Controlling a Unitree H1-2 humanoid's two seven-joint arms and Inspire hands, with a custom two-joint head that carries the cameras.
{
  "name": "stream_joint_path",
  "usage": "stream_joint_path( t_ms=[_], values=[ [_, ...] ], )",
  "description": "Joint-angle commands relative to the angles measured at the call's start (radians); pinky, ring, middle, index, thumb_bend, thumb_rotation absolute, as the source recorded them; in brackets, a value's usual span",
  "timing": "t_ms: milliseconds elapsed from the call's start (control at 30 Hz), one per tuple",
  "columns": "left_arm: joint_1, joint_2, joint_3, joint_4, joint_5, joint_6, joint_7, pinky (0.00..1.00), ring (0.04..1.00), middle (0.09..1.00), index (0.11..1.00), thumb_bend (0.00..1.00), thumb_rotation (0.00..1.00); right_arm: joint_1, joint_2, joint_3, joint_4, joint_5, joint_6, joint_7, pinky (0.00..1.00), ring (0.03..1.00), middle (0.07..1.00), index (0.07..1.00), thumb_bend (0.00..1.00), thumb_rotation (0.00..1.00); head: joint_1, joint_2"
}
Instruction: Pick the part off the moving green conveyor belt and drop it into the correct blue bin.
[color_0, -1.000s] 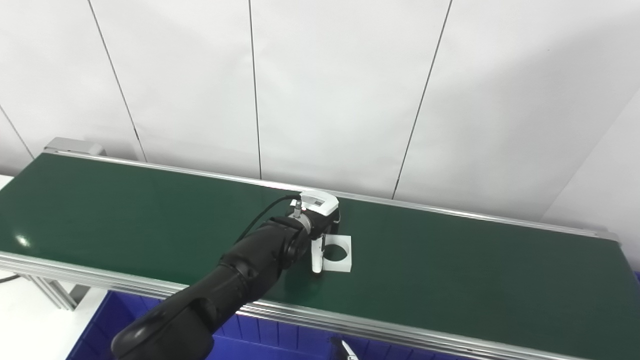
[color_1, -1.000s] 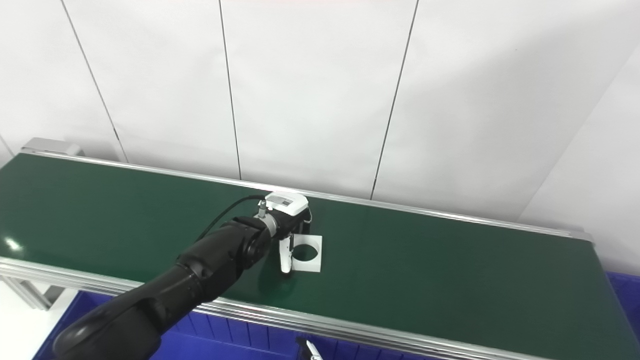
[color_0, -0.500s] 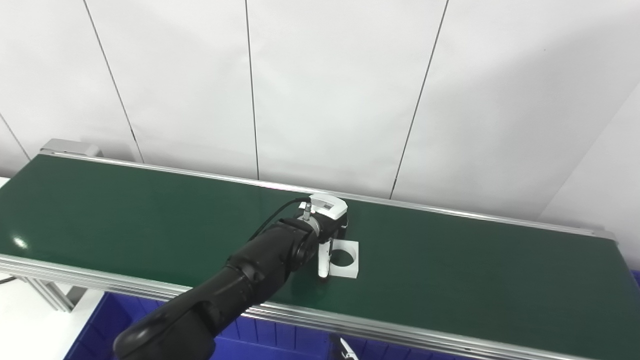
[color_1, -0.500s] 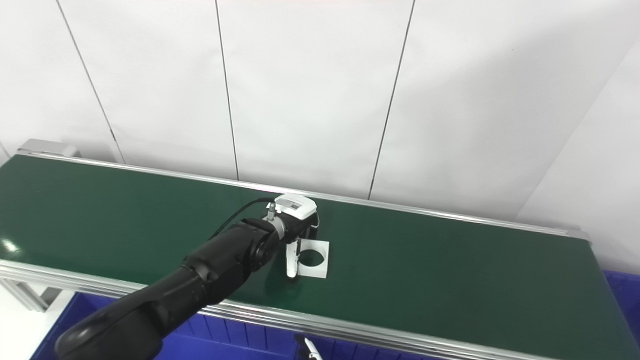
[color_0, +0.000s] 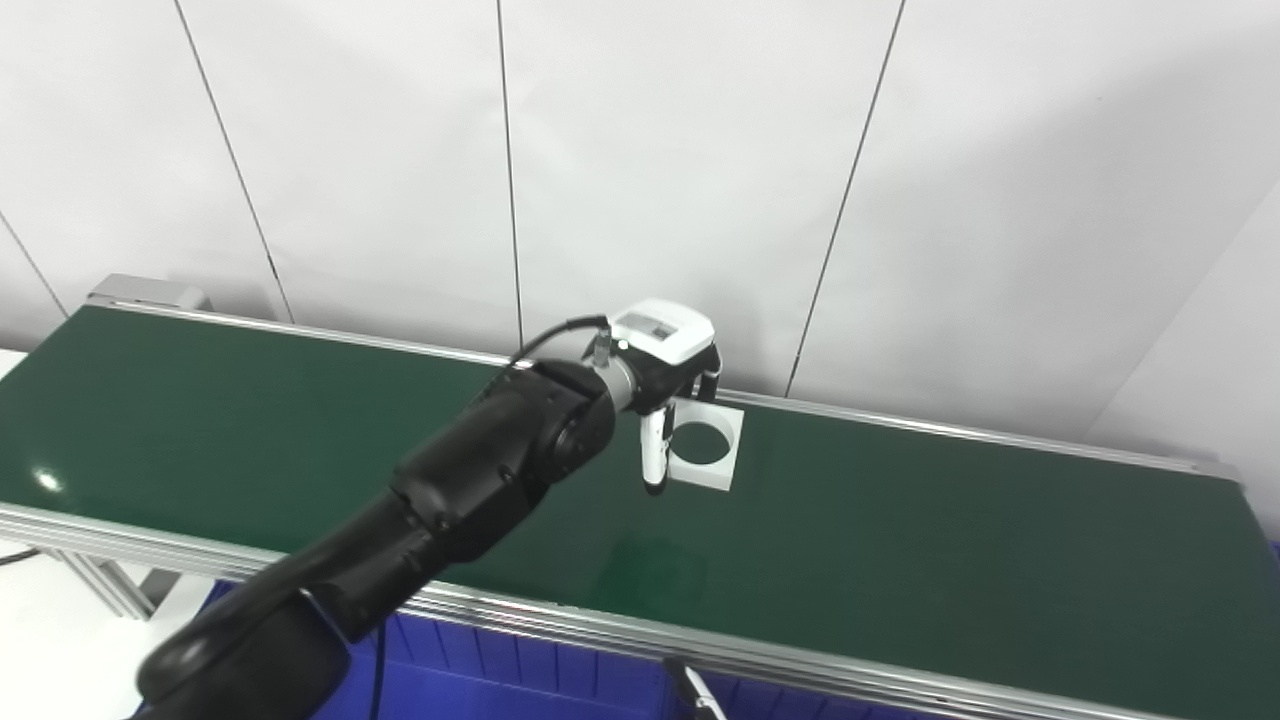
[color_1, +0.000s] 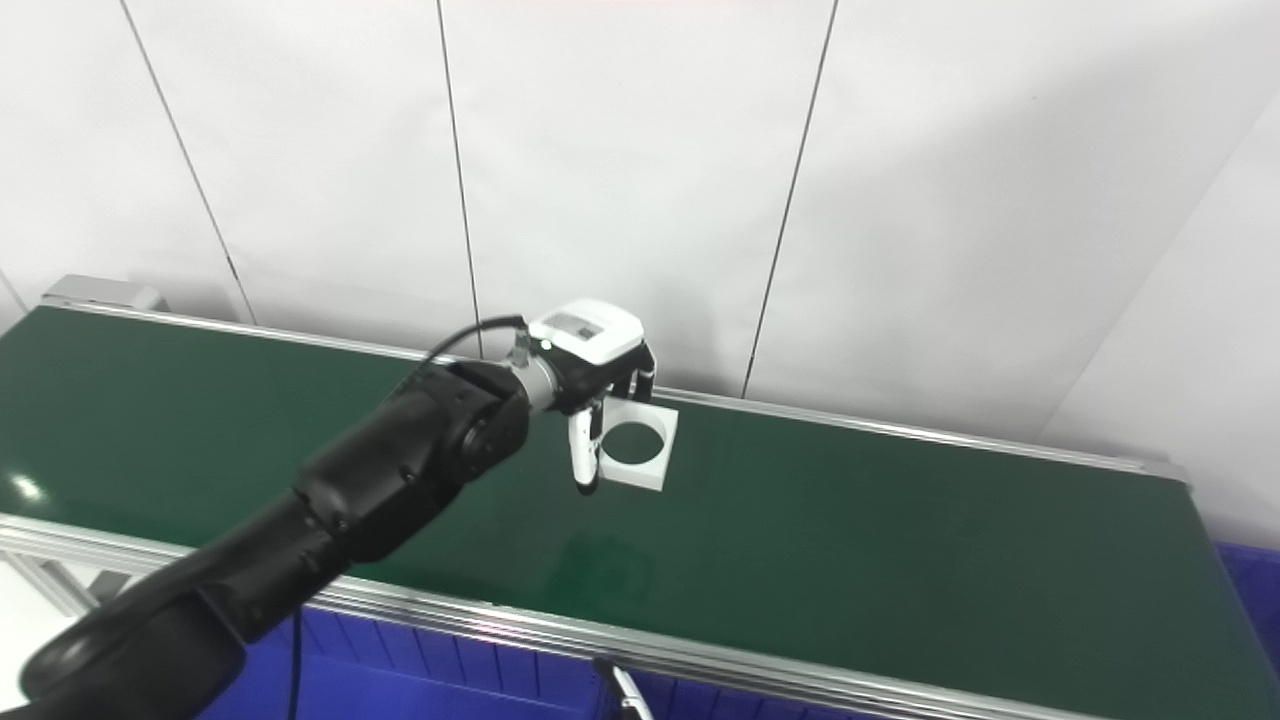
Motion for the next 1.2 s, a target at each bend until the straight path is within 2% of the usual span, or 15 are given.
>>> stream_joint_path(
  t_ms=[0, 67, 167, 300, 333, 367, 400, 500, 533, 667, 767, 867, 1000, 1067, 1167],
  values=[
    [-0.033, 0.04, 0.032, -0.086, 0.022, 0.02, -0.041, 0.25, 0.339, 0.427, 0.525, 0.52, 0.0, 0.005, -0.002, -0.01, -0.047, 0.014, -0.047, 0.017, 0.86, 0.92, 0.969, 0.942, 0.75, 0.76, 0.0, 0.0],
    [-0.017, 0.061, 0.05, -0.14, 0.026, 0.012, -0.066, 0.26, 0.349, 0.425, 0.528, 0.52, 0.0, 0.012, -0.006, -0.022, -0.06, 0.018, -0.047, 0.03, 0.86, 0.914, 0.968, 0.941, 0.75, 0.77, 0.025, 0.011],
    [0.015, 0.098, 0.085, -0.233, 0.021, 0.003, -0.099, 0.2, 0.278, 0.471, 0.489, 0.53, 0.0, 0.018, -0.014, -0.042, -0.071, 0.028, -0.047, 0.054, 0.85, 0.904, 0.967, 0.936, 0.75, 0.77, 0.053, 0.029],
    [0.06, 0.144, 0.132, -0.356, 0.014, -0.006, -0.144, 0.21, 0.277, 0.474, 0.486, 0.53, 0.0, 0.032, -0.02, -0.085, -0.097, 0.056, -0.047, 0.096, 0.83, 0.888, 0.958, 0.932, 0.77, 0.76, 0.115, 0.069],
    [0.069, 0.152, 0.144, -0.384, 0.015, -0.001, -0.161, 0.21, 0.287, 0.438, 0.502, 0.52, 0.0, 0.035, -0.022, -0.097, -0.108, 0.067, -0.047, 0.109, 0.81, 0.877, 0.954, 0.931, 0.78, 0.76, 0.14, 0.084],
    [0.074, 0.154, 0.152, -0.401, 0.017, 0.002, -0.175, 0.22, 0.291, 0.46, 0.493, 0.52, 0.0, 0.039, -0.023, -0.107, -0.116, 0.073, -0.047, 0.121, 0.8, 0.867, 0.951, 0.929, 0.78, 0.75, 0.145, 0.087],
    [0.088, 0.164, 0.168, -0.431, 0.005, 0.005, -0.193, 0.22, 0.292, 0.468, 0.49, 0.53, 0.0, 0.043, -0.026, -0.12, -0.127, 0.082, -0.047, 0.136, 0.8, 0.863, 0.95, 0.928, 0.78, 0.75, 0.171, 0.106],
    [0.134, 0.192, 0.209, -0.518, -0.006, 0.01, -0.242, 0.18, 0.248, 0.472, 0.484, 0.53, 0.0, 0.053, -0.033, -0.16, -0.151, 0.096, -0.047, 0.176, 0.8, 0.851, 0.935, 0.93, 0.77, 0.75, 0.204, 0.129],
    [0.151, 0.199, 0.22, -0.547, 0.0, 0.017, -0.263, 0.2, 0.274, 0.434, 0.497, 0.52, 0.0, 0.057, -0.034, -0.175, -0.16, 0.1, -0.047, 0.19, 0.8, 0.849, 0.929, 0.929, 0.76, 0.74, 0.213, 0.136],
    [0.197, 0.202, 0.25, -0.627, 0.032, 0.042, -0.338, 0.23, 0.299, 0.399, 0.514, 0.52, 0.0, 0.068, -0.031, -0.227, -0.19, 0.108, -0.047, 0.24, 0.8, 0.844, 0.916, 0.925, 0.76, 0.73, 0.25, 0.167],
    [0.252, 0.198, 0.279, -0.681, 0.041, 0.052, -0.359, 0.24, 0.311, 0.4, 0.519, 0.52, 0.0, 0.068, -0.029, -0.261, -0.192, 0.101, -0.046, 0.268, 0.77, 0.848, 0.906, 0.923, 0.78, 0.74, 0.292, 0.189],
    [0.301, 0.191, 0.3, -0.721, 0.048, 0.058, -0.377, 0.23, 0.287, 0.393, 0.508, 0.52, 0.0, 0.067, -0.027, -0.286, -0.196, 0.118, -0.047, 0.298, 0.75, 0.842, 0.913, 0.922, 0.77, 0.72, 0.336, 0.192],
    [0.366, 0.189, 0.32, -0.765, 0.071, 0.056, -0.404, 0.19, 0.246, 0.391, 0.493, 0.52, 0.0, 0.063, -0.023, -0.315, -0.191, 0.128, -0.047, 0.325, 0.78, 0.84, 0.924, 0.934, 0.74, 0.71, 0.347, 0.193],
    [0.398, 0.188, 0.328, -0.788, 0.087, 0.068, -0.438, 0.2, 0.261, 0.456, 0.485, 0.53, 0.0, 0.064, -0.02, -0.326, -0.192, 0.129, -0.047, 0.337, 0.78, 0.837, 0.921, 0.93, 0.72, 0.68, 0.349, 0.191],
    [0.441, 0.178, 0.342, -0.811, 0.105, 0.077, -0.469, 0.18, 0.249, 0.394, 0.499, 0.52, 0.0, 0.067, -0.014, -0.339, -0.191, 0.133, -0.047, 0.353, 0.78, 0.836, 0.917, 0.925, 0.72, 0.68, 0.353, 0.188]
  ],
)
